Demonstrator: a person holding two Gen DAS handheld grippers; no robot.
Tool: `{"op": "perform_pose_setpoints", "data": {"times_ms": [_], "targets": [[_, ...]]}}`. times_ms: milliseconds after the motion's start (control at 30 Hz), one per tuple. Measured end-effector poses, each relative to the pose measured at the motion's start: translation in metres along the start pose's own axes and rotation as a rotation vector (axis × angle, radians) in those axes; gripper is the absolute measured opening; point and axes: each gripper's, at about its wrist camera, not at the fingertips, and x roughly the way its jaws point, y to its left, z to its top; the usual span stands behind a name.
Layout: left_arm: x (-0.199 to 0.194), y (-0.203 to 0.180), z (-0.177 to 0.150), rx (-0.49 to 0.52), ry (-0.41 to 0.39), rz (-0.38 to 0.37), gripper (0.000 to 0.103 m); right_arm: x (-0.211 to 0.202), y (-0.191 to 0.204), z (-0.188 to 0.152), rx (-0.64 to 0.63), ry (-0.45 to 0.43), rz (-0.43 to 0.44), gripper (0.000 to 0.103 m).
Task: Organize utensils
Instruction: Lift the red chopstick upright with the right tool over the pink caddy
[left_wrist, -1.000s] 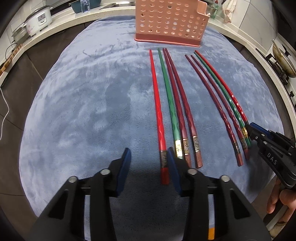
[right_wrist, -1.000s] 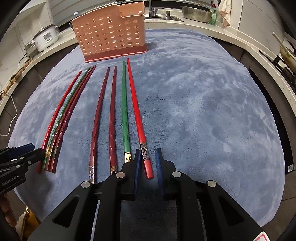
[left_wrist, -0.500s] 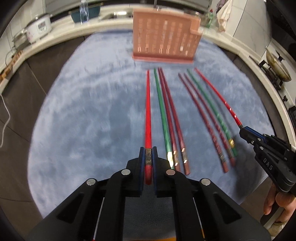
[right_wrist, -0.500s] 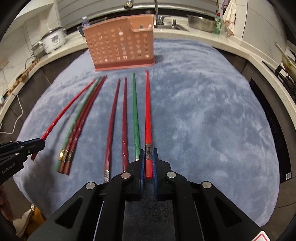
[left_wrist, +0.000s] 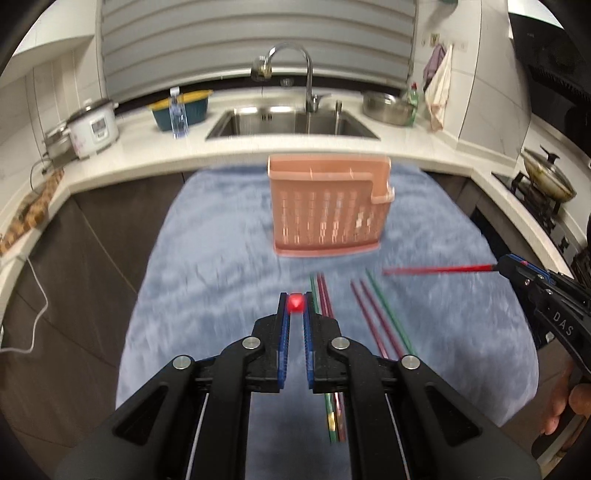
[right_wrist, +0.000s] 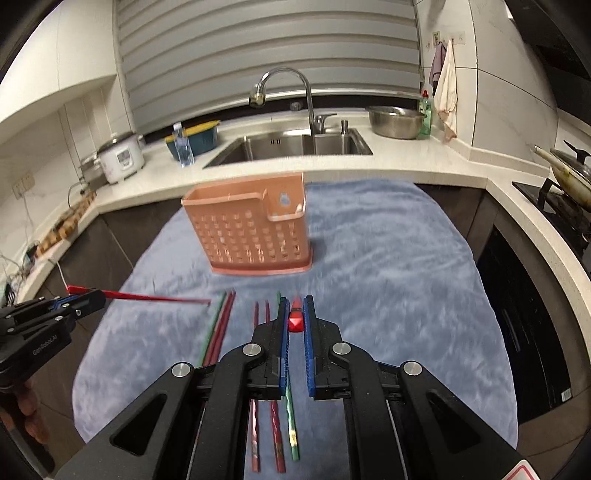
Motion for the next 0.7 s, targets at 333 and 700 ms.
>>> {"op": "perform_pose_setpoints", "data": {"times_ms": [333,700], "targets": [[-0.011,-0.005,0.053,0.020,-0.094,0.008,0.007,-0.013,0.004,0.057,0.003,-0.129,0.010,0.007],[-0.014,-0.006,0.102,0.025,-0.161,-0.002,0.007,-0.010,0.001,0.108,0.037,-0.207,0.049,0.007]]}}
